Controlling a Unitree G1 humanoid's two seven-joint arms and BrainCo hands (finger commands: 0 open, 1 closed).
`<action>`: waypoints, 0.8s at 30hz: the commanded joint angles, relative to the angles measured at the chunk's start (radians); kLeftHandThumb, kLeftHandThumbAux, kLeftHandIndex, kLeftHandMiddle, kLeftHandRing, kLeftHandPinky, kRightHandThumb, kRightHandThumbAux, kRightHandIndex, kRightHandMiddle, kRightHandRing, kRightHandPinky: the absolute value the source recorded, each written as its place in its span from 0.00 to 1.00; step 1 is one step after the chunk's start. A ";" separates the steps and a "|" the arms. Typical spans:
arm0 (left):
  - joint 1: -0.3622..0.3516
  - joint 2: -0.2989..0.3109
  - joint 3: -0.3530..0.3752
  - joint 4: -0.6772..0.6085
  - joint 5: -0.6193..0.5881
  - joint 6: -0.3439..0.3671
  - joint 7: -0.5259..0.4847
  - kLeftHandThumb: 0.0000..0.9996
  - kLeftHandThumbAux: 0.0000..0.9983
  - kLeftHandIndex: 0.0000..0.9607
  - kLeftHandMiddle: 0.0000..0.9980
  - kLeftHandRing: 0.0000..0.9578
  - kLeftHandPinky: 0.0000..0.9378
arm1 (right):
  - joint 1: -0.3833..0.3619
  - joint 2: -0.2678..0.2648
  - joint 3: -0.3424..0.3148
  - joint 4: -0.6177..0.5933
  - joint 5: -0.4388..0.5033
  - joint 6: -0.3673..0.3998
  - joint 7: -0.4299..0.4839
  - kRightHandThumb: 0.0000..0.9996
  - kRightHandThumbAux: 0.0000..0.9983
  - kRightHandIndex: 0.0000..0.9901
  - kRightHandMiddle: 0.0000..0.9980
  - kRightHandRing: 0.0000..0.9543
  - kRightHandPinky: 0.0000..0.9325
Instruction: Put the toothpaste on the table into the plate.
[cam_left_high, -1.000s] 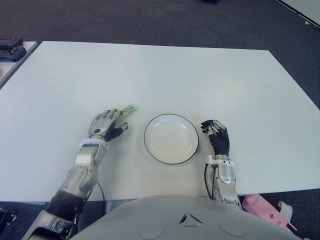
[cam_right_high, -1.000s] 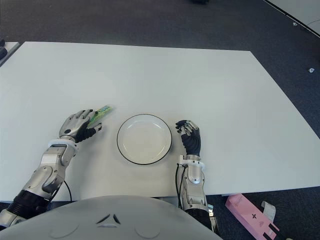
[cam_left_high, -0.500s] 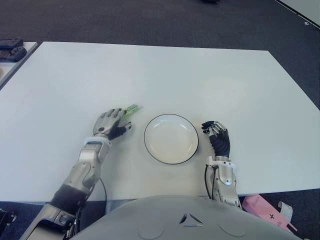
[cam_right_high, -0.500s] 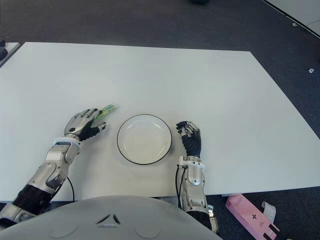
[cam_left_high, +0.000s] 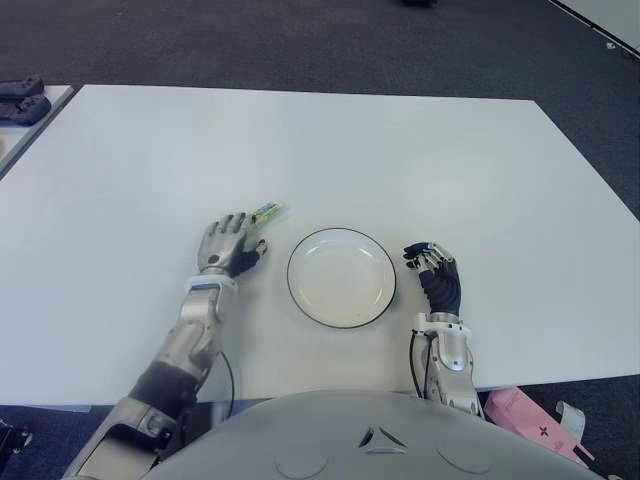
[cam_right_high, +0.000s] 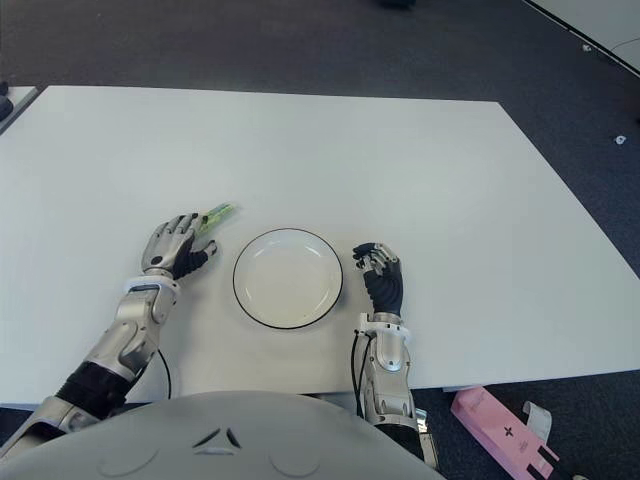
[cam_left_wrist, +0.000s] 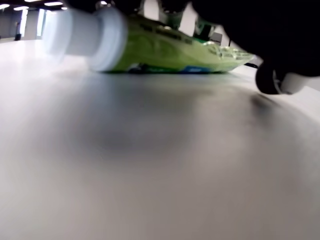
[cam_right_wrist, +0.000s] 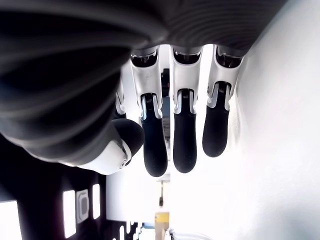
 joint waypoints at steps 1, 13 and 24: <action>0.048 -0.051 -0.001 0.103 -0.046 0.034 0.060 0.60 0.27 0.00 0.01 0.01 0.13 | 0.015 -0.002 0.003 0.007 -0.008 0.025 0.000 0.71 0.73 0.43 0.47 0.47 0.47; 0.061 -0.108 0.049 0.145 -0.140 -0.010 0.224 0.78 0.37 0.06 0.16 0.21 0.34 | 0.018 -0.001 -0.001 -0.006 0.005 0.039 0.003 0.71 0.73 0.43 0.47 0.46 0.47; 0.072 -0.136 0.072 0.146 -0.171 -0.001 0.287 0.87 0.42 0.31 0.38 0.46 0.54 | 0.019 -0.006 -0.003 -0.005 0.014 0.028 0.015 0.71 0.73 0.43 0.47 0.47 0.48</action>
